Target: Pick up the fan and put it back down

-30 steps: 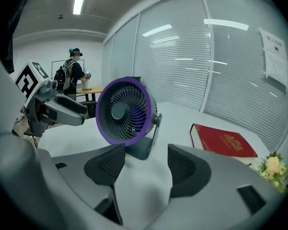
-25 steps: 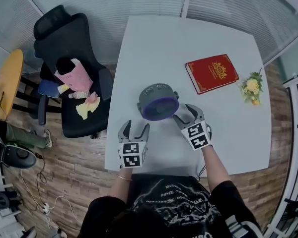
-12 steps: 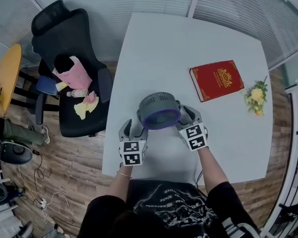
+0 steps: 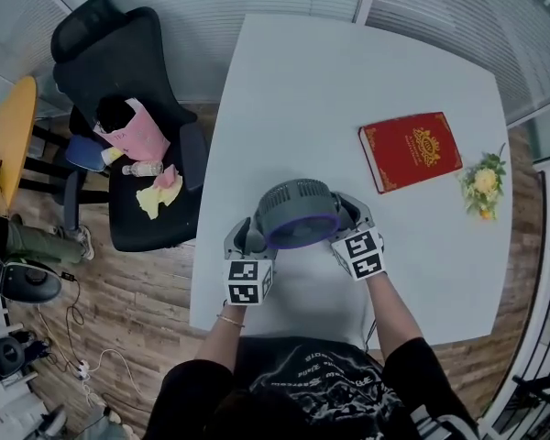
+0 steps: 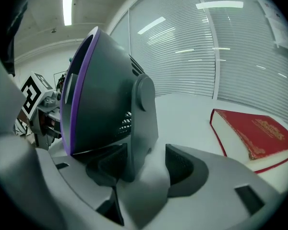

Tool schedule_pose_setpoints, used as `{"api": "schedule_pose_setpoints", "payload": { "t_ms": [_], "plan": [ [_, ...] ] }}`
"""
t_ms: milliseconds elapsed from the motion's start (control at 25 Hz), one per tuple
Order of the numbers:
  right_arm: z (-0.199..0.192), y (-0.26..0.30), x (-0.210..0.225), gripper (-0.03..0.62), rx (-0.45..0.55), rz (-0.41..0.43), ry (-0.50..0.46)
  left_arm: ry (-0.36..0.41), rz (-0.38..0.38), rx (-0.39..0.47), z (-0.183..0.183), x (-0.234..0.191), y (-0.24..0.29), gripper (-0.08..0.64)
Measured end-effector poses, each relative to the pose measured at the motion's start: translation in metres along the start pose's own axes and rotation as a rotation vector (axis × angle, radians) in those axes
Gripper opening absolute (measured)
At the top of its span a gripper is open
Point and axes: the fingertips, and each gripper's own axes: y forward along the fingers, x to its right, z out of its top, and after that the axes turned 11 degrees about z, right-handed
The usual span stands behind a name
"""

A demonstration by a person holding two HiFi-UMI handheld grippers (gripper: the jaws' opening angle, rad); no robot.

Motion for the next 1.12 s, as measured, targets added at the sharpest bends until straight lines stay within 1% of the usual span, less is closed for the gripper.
{"api": "schedule_pose_setpoints", "payload": {
  "t_ms": [120,200,280,320,440,480,560,960,1120],
  "plan": [
    [-0.001,0.003,-0.001,0.251,-0.014,0.004,-0.010,0.014,0.001,0.002,0.001,-0.001,0.003,0.300],
    [-0.002,0.003,-0.001,0.242,-0.015,0.002,-0.018,0.035,-0.013,0.011,0.004,0.002,0.003,0.286],
    [-0.001,0.004,0.000,0.231,-0.014,-0.002,-0.023,0.065,-0.028,0.025,0.006,0.005,0.004,0.201],
    [-0.001,0.003,0.001,0.217,-0.015,-0.003,-0.025,0.065,-0.028,0.029,0.007,0.006,0.005,0.173],
    [-0.001,0.003,0.000,0.182,-0.013,0.009,-0.036,0.044,-0.012,0.036,0.008,0.003,0.007,0.159],
    [0.000,0.004,-0.001,0.143,-0.007,0.012,-0.035,0.042,-0.009,0.036,0.008,0.002,0.007,0.152],
    [0.003,0.005,0.001,0.107,0.004,-0.002,-0.018,0.039,-0.002,0.036,0.009,0.001,0.007,0.147],
    [0.006,0.004,0.002,0.092,0.015,-0.042,0.008,0.007,0.038,0.035,0.010,-0.003,0.008,0.116],
    [0.005,0.002,0.000,0.089,0.019,-0.050,0.024,0.001,0.035,0.034,0.013,-0.003,0.004,0.112]
  ]
}}
